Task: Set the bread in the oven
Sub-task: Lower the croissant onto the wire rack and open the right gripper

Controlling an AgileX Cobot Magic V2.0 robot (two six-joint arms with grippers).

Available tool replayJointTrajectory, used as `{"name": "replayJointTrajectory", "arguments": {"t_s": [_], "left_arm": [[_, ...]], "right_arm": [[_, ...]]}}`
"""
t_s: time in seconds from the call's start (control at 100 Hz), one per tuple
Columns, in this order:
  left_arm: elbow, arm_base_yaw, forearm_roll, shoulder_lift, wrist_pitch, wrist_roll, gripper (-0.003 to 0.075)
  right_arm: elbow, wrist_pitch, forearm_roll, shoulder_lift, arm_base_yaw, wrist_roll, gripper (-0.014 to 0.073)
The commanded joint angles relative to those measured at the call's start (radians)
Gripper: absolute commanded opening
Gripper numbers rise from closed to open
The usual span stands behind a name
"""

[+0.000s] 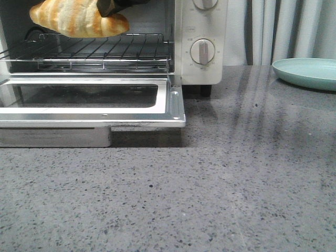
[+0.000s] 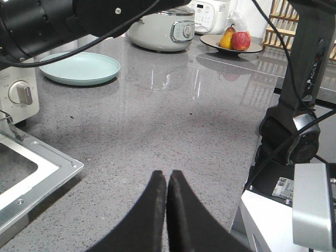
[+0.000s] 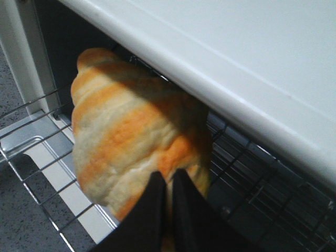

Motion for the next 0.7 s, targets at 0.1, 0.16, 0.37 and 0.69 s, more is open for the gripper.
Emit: {"name": "replayJointTrajectory", "arguments": {"t_s": [0.1,0.16,0.37,0.69], "left_arm": [[-0.033,0.003,-0.066,0.007,-0.002,-0.009,-0.0022],[-0.033,0.003,-0.066,0.007,-0.002,-0.009,-0.0022],[-0.033,0.003,-0.076,0.005,-0.070,-0.009,-0.0022],[-0.033,0.003,-0.048,-0.168,-0.338,-0.056,-0.0022]], "right_arm": [[-0.028,-0.080,-0.006,-0.034,-0.006,-0.007,0.0240],[-0.028,-0.079,-0.006,-0.034,-0.006,-0.007,0.0372],[-0.028,-0.074,0.001,-0.043,-0.006,-0.007,0.0485],[-0.017,0.284,0.173,-0.170,0.084,-0.007,0.0200]]}}
